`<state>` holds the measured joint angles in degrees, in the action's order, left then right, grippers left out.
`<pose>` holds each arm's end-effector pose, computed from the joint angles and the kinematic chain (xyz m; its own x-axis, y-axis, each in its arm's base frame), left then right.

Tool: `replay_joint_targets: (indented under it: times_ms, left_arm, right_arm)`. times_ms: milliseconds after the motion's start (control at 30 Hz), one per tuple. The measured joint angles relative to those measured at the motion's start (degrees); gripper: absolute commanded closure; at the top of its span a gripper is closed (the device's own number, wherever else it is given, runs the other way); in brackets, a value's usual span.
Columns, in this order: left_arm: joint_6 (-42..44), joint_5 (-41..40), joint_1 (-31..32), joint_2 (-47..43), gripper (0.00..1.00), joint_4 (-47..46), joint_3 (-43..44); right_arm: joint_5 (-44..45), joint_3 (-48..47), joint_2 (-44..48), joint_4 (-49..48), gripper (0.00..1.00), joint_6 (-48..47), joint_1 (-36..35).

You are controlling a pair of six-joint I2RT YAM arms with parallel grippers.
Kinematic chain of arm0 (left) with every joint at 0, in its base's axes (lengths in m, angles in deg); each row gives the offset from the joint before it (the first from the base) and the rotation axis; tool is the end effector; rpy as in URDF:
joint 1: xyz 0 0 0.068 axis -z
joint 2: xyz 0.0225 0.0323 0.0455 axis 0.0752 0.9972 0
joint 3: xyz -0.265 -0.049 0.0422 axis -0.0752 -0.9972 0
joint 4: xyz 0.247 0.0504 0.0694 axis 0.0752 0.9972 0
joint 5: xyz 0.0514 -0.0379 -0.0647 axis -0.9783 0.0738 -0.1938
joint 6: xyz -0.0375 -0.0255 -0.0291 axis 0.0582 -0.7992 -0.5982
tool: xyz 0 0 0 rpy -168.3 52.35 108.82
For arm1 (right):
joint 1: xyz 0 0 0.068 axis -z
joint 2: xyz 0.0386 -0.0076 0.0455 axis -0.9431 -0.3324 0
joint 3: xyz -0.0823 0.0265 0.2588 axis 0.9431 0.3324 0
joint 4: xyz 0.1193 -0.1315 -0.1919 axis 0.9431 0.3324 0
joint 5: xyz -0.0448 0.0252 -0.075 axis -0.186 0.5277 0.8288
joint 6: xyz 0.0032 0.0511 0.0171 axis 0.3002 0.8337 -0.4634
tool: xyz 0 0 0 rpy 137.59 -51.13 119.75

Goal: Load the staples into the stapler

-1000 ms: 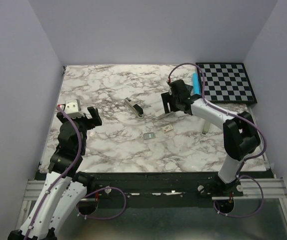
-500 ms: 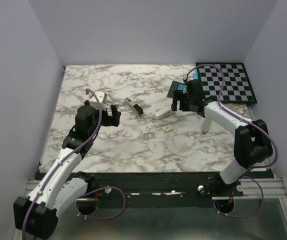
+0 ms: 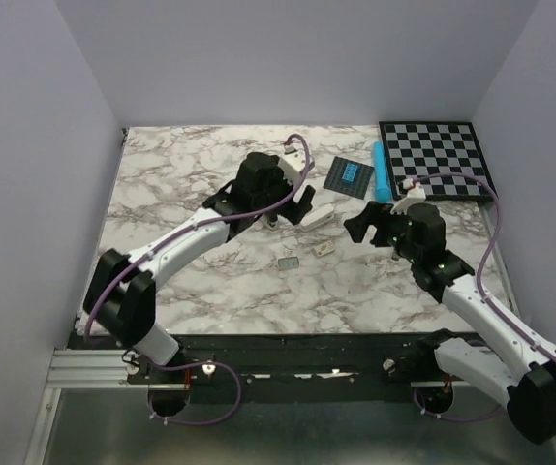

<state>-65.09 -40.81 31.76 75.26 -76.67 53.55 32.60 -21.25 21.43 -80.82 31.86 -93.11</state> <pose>0.2747 -0.2090 0.3071 -0.3011 0.2622 -0.9168 0.7367 0.6744 -0.0491 0.2106 0.0884 0.2632 -0.4876 0.2389 -0.8398 -0.2259 0.8946 0.3856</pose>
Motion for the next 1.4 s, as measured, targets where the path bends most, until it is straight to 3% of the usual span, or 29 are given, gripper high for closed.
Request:
replay_joint_targets:
  times_ms: [167, 233, 400, 500, 567, 933, 1300, 1333, 1400]
  left_arm:
    - [2.5, 1.1, 2.0, 13.2, 0.14, 1.0, 10.8]
    - [3.4, 1.5, 2.6, 17.0, 0.2, 1.8, 13.7]
    - [5.7, 2.7, 3.4, 25.0, 0.25, 2.8, 19.3]
    - [7.3, 2.7, 3.6, 29.0, 0.27, 3.9, 22.3]
    - [8.4, 2.7, 3.7, 31.6, 0.33, 4.7, 24.4]
    - [12.9, 3.5, 4.1, 40.6, 0.39, 9.7, 32.7]
    - [13.6, 4.0, 4.5, 43.9, 0.74, 12.2, 35.1]
    - [13.7, 4.1, 4.5, 43.9, 0.84, 12.2, 35.1]
    - [13.8, 4.5, 4.6, 43.9, 0.91, 12.3, 35.2]
  right_arm:
    - [-1.1, 4.8, 8.8, -1.8, 0.0, 0.5, 0.0]
    - [-1.6, 7.2, 12.6, -2.6, 0.0, 0.8, 0.0]
    - [-3.7, 11.8, 18.3, -4.1, 0.0, 2.0, 0.0]
    - [-4.5, 13.0, 18.8, -4.1, 0.0, 2.8, 0.0]
    - [-4.7, 13.0, 18.7, -4.1, 0.0, 3.1, 0.0]
    - [-5.4, 13.1, 18.4, -4.1, 0.0, 4.2, 0.0]
    - [-5.4, 13.4, 17.2, -4.1, 0.0, 4.5, 0.0]
    - [-5.4, 13.5, 17.1, -4.1, 0.0, 4.5, 0.0]
    - [-5.4, 13.5, 16.9, -4.0, 0.0, 4.5, 0.0]
